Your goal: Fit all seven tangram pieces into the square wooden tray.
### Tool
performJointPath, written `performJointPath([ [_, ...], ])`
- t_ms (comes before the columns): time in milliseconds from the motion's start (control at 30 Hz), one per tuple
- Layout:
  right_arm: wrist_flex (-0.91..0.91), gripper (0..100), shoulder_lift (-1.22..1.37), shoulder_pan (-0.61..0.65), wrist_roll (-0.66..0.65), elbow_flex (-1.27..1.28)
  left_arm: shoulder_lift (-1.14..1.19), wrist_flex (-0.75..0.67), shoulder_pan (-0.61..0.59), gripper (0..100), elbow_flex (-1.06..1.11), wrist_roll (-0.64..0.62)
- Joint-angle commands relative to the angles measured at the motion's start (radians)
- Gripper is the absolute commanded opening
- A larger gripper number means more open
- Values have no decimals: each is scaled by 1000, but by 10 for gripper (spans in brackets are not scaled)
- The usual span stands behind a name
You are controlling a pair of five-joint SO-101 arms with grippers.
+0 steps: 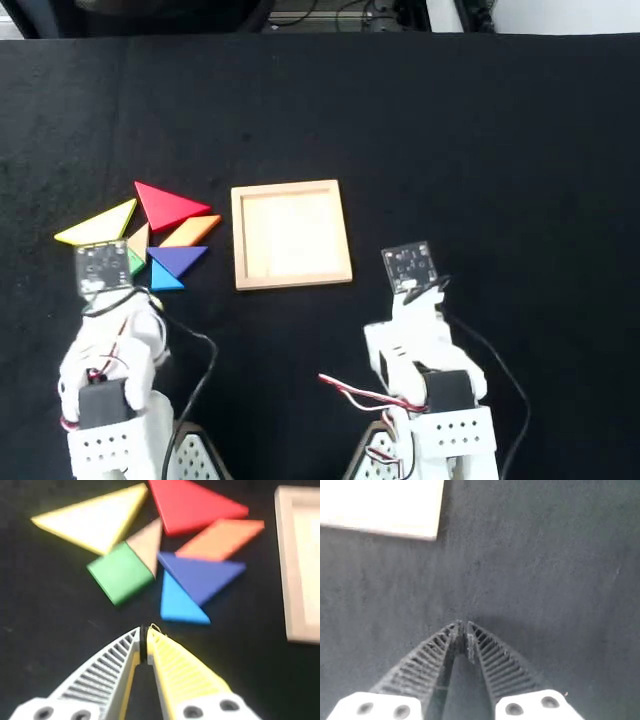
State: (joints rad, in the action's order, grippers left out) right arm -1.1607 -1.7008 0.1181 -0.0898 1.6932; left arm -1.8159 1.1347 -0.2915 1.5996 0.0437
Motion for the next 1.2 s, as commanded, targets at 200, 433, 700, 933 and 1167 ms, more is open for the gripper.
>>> performJointPath([
  [200,264,11,-4,-34,-221,-124,-8,-166,-156,30,-166,2],
  [433,281,11,-4,-34,-453,-124,-8,-252,-159,30,-127,34],
  [700,276,11,-4,-34,-427,-248,-8,-172,-128,30,-200,75],
  [933,275,11,5,-34,-302,-443,-6,-58,-128,30,-332,146],
  [1167,227,11,10,-28,-247,-599,29,-31,-128,30,-417,138],
])
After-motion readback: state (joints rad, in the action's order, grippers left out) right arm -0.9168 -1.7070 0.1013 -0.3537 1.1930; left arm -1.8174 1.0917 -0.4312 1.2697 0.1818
